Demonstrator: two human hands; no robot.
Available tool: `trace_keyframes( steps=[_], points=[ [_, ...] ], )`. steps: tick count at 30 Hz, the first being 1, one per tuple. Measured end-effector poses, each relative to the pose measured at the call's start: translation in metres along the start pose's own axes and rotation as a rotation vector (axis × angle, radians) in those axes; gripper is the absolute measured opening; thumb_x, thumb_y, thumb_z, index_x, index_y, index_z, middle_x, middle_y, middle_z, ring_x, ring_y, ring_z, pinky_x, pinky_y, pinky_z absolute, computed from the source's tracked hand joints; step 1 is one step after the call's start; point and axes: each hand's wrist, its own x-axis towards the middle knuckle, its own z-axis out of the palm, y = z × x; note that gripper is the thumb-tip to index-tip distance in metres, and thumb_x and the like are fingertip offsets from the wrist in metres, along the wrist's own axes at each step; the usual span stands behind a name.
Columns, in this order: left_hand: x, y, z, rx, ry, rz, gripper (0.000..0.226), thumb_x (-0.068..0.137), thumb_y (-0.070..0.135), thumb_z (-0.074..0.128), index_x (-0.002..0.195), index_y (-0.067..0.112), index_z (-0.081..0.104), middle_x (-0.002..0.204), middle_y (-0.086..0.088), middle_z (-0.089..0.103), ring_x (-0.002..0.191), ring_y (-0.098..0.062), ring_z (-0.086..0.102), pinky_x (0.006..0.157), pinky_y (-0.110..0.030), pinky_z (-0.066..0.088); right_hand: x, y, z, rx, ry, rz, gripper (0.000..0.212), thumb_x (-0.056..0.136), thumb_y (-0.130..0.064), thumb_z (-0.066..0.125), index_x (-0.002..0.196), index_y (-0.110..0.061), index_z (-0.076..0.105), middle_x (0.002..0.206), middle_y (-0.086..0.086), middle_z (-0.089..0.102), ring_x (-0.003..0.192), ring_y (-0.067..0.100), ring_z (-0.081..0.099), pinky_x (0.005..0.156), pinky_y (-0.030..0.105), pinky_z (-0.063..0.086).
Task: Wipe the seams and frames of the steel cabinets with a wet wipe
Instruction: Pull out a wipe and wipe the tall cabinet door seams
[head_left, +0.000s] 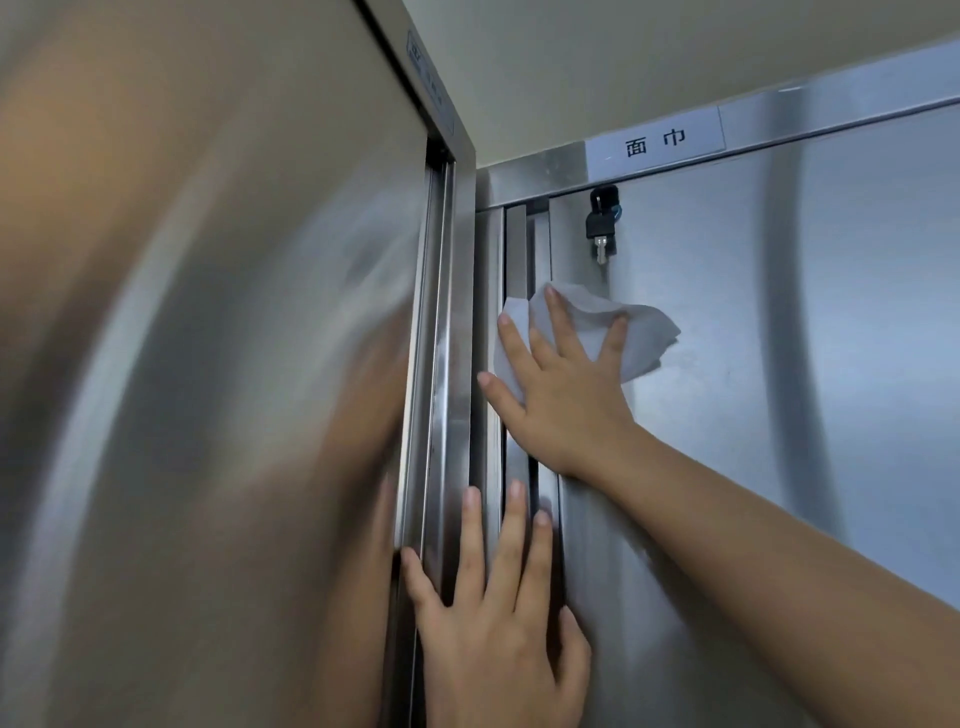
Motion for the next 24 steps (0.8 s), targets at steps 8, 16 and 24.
trace_keyframes(
  steps=[8, 16, 24],
  points=[
    [-0.010, -0.003, -0.001, 0.026, -0.039, 0.027, 0.064, 0.075, 0.045, 0.048, 0.132, 0.016, 0.052, 0.145, -0.005, 0.039, 0.137, -0.028, 0.027, 0.098, -0.064, 0.014, 0.019, 0.004, -0.010, 0.019, -0.028, 0.010, 0.065, 0.095, -0.054, 0.011, 0.150, -0.023, -0.003, 0.158, 0.005, 0.005, 0.140, 0.020, -0.025, 0.100, 0.067, -0.018],
    [-0.051, -0.003, -0.001, 0.069, -0.097, 0.035, 0.074, 0.075, 0.061, 0.045, 0.136, 0.018, 0.046, 0.145, -0.008, 0.039, 0.136, -0.029, 0.027, 0.104, -0.060, 0.010, -0.050, -0.017, 0.019, 0.041, 0.020, -0.004, 0.076, 0.085, -0.060, -0.004, 0.150, -0.021, 0.001, 0.158, 0.008, 0.001, 0.141, 0.018, -0.022, 0.095, 0.063, -0.027],
    [-0.079, 0.002, -0.009, 0.072, -0.193, 0.002, 0.076, 0.076, 0.062, 0.044, 0.138, 0.018, 0.038, 0.150, -0.007, 0.029, 0.138, -0.031, 0.023, 0.106, -0.057, 0.006, -0.086, -0.032, 0.030, 0.068, -0.002, -0.027, 0.076, 0.085, -0.057, -0.002, 0.150, -0.019, 0.008, 0.157, 0.009, 0.010, 0.143, 0.017, -0.014, 0.092, 0.056, -0.034]
  ],
)
